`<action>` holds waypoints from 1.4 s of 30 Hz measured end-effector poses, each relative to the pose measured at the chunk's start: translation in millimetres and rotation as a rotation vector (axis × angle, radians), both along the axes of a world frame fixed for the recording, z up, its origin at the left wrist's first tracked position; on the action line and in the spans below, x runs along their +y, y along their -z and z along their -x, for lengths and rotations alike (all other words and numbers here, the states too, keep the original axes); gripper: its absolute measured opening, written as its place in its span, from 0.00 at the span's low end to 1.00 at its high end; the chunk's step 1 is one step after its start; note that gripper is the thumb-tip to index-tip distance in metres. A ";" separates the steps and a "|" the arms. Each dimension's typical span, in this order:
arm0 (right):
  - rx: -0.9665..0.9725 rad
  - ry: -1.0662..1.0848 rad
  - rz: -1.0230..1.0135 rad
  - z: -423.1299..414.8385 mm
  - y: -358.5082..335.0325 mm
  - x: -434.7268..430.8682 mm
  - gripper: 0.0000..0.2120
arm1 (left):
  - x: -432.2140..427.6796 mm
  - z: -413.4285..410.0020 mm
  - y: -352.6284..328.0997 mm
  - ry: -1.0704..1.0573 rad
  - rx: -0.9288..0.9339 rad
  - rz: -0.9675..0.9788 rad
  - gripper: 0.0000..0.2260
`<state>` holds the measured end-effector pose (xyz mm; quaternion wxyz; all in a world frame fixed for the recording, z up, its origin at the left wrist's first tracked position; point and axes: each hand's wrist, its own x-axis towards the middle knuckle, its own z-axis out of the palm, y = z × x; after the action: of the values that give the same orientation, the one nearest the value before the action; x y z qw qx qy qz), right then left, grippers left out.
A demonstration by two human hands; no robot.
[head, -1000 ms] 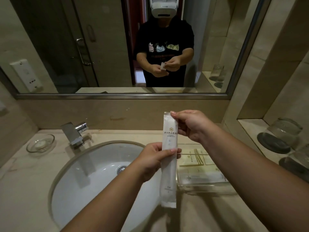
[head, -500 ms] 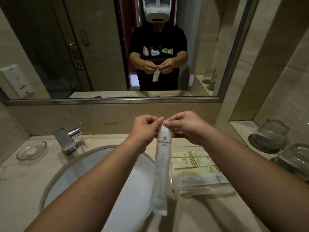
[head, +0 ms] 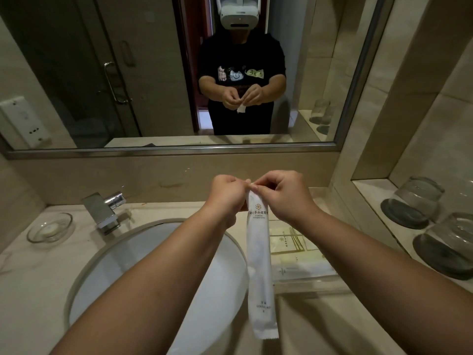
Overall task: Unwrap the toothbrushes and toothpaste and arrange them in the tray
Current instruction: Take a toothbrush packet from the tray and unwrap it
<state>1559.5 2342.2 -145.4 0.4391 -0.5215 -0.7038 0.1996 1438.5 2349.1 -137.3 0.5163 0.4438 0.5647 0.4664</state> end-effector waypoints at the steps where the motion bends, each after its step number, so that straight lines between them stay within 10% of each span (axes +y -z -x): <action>1: -0.022 0.007 -0.043 0.4 2.9 -0.7 0.04 | 1.9 -1.3 1.6 -0.019 -0.010 0.019 0.10; 14: -0.185 0.045 -0.412 -1.4 27.9 -2.7 0.04 | 12.6 -14.4 13.5 -0.160 0.020 0.085 0.07; 20: 0.267 0.114 0.127 -6.1 21.2 3.7 0.02 | 0.5 -4.9 14.4 -0.097 0.062 -0.068 0.12; 42: 0.567 -0.050 0.310 -0.1 -11.7 -6.0 0.05 | -2.4 11.6 7.7 0.121 -0.270 -0.191 0.03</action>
<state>1559.6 2336.1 -133.7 0.5281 -0.4885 -0.5270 0.4525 1426.9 2346.7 -145.0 0.5701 0.4575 0.4157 0.5411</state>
